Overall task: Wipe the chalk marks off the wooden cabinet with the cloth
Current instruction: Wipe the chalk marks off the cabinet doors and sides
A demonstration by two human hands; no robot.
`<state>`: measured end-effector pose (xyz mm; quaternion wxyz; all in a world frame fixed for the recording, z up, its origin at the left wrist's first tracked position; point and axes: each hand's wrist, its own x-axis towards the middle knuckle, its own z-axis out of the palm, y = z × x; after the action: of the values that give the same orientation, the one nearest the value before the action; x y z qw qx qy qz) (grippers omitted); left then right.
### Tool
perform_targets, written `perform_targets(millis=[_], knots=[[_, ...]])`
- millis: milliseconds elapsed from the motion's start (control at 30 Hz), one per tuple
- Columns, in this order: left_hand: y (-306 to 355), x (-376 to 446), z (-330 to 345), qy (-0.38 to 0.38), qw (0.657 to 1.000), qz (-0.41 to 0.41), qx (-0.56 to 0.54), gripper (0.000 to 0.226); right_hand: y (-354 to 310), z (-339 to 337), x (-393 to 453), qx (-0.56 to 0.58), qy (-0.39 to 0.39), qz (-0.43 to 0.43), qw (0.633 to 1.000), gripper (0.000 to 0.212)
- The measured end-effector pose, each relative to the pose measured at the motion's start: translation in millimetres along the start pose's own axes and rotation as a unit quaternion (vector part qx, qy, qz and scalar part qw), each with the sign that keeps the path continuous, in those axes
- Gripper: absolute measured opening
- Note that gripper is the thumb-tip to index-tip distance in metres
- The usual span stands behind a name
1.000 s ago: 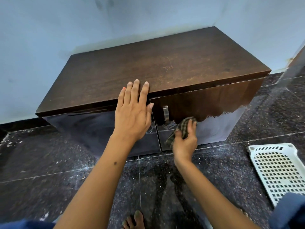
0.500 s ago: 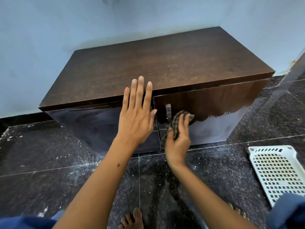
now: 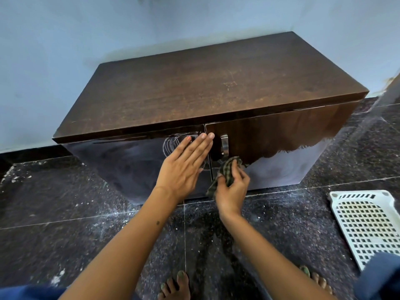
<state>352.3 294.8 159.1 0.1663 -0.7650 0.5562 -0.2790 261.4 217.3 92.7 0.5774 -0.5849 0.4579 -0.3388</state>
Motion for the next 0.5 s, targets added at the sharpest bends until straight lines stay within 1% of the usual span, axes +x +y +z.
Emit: perform_targets(millis=[67,133,233,300,367,433,500], knots=[[-2.9,0.0,-0.9,0.002,1.0,0.005,0.007,0.063,-0.6,-2.7,7.3,0.018,0.024,0.03,0.999,0.055],[-3.5,-0.2,-2.0,0.006,1.0,0.004,0.006,0.063,-2.3,0.4,7.1,0.018,0.028,0.016,0.999,0.055],[-2.7,-1.1,-3.0,0.013,1.0,0.001,0.011,0.063,1.9,7.8,-3.4,-0.001,-0.027,-0.017,0.999,0.055],[-2.8,-1.4,-3.3,0.014,1.0,0.0,0.015,0.063,5.1,8.7,-6.8,0.004,-0.056,0.007,0.998,0.052],[-3.5,-1.6,-3.4,0.016,1.0,0.0,0.015,0.064,2.6,9.1,-4.4,0.04,-0.04,0.044,0.997,0.051],[-4.1,-2.2,-2.9,0.02,1.0,-0.003,0.018,0.064,-3.5,11.5,-1.5,0.064,-0.007,0.036,0.997,0.053],[-5.1,-2.4,-2.8,0.024,0.999,-0.005,0.022,0.064,-7.6,15.9,-2.6,0.067,-0.002,0.018,0.998,0.054]])
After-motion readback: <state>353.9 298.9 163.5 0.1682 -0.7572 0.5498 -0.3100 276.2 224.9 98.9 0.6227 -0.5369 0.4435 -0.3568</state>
